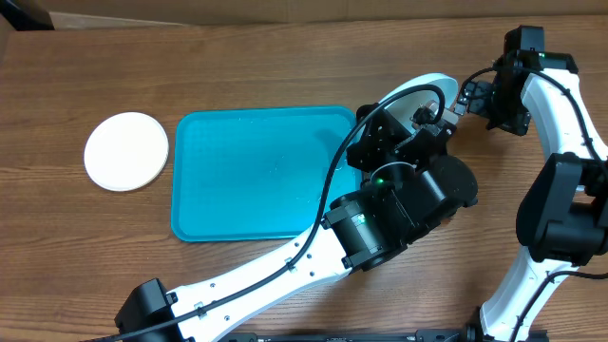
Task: Clean dirty plates on tray and stack at the side
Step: 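Lift the light blue plate with the left gripper and tilt it rightward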
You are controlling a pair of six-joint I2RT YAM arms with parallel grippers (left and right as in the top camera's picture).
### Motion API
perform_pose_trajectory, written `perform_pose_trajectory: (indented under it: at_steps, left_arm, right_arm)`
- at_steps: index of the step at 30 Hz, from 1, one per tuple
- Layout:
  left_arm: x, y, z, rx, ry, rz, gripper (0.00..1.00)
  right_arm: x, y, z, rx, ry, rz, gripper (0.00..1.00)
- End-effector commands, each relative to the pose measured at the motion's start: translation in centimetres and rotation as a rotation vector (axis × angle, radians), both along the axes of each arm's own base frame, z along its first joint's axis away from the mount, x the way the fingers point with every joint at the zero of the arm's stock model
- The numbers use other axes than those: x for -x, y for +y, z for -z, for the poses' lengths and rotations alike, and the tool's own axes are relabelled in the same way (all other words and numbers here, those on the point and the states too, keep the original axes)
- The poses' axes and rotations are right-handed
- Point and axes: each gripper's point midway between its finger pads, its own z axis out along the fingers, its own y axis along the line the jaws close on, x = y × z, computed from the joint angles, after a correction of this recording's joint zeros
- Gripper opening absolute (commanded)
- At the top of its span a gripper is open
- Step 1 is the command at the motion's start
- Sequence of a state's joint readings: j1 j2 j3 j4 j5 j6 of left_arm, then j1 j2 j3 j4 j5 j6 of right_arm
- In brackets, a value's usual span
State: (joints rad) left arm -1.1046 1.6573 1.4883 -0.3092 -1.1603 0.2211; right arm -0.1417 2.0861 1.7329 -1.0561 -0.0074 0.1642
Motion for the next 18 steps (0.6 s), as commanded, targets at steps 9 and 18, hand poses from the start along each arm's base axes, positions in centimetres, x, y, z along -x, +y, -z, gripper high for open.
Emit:
perform_pose_trajectory:
  at_steps: [9,18]
  left_arm:
    - [-2.2,0.1,4.6,0.302,0.249,0.071,0.04]
    - [-5.7,4.7,15.3,0.666,0.855,0.05,0.04]
  right_arm:
    - [-0.7,-0.2,-1.7,0.011,-0.047,0.009,1.0]
    - [-0.7,-0.2,-1.7,0.011,-0.047,0.009,1.0]
